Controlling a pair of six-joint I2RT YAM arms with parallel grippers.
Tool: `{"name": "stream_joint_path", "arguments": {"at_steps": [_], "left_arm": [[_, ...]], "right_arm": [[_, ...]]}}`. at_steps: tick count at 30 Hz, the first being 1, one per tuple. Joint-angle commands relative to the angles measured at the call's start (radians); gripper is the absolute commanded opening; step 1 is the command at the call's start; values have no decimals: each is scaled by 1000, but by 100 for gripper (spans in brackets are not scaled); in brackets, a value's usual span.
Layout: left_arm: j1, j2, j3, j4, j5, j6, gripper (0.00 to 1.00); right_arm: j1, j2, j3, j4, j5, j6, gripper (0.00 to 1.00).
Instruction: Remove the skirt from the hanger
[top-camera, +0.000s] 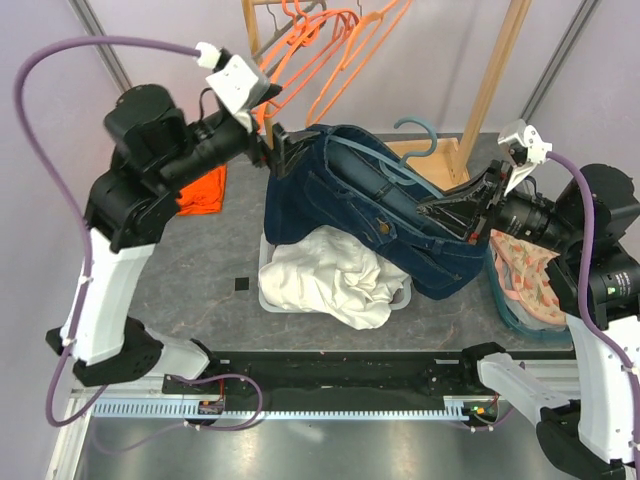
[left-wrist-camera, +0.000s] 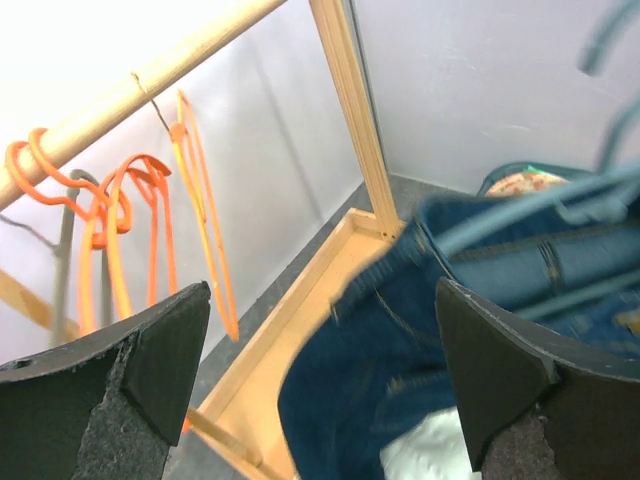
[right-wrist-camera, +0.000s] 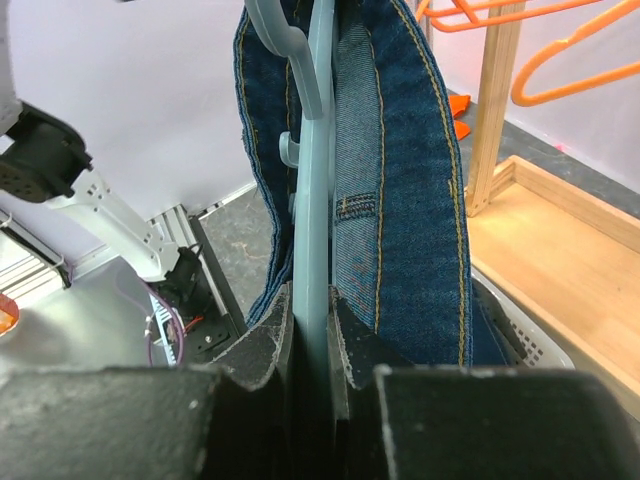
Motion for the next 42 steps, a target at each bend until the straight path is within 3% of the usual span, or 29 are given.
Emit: {"name": "stream_joint_path", "arguments": {"at_steps": [1, 16, 23, 25, 26, 28, 29, 42], "left_arm": [[14, 74, 44, 67, 55, -121, 100], [14, 76, 8, 47, 249, -158, 100], [14, 48, -81, 44, 221, -115, 98], [14, 53, -88, 45, 223, -107, 80], [14, 62, -88, 47, 226, -109, 53], [14, 71, -84, 51, 226, -116, 22], [14, 80, -74, 55, 218, -121, 2], [14, 100, -23, 59, 264, -165, 2]], "right_arm": [[22, -6, 19, 88, -24, -36, 0], [54, 29, 24, 73, 14, -51, 0], [59, 32, 45, 65, 25, -54, 0], [59, 35, 49, 67, 25, -51, 0], [57, 35, 53, 68, 20, -51, 0], [59, 37, 55, 70, 16, -48, 0], [60, 37, 52, 70, 16, -47, 0], [65, 72, 24, 102, -32, -8, 0]]}}
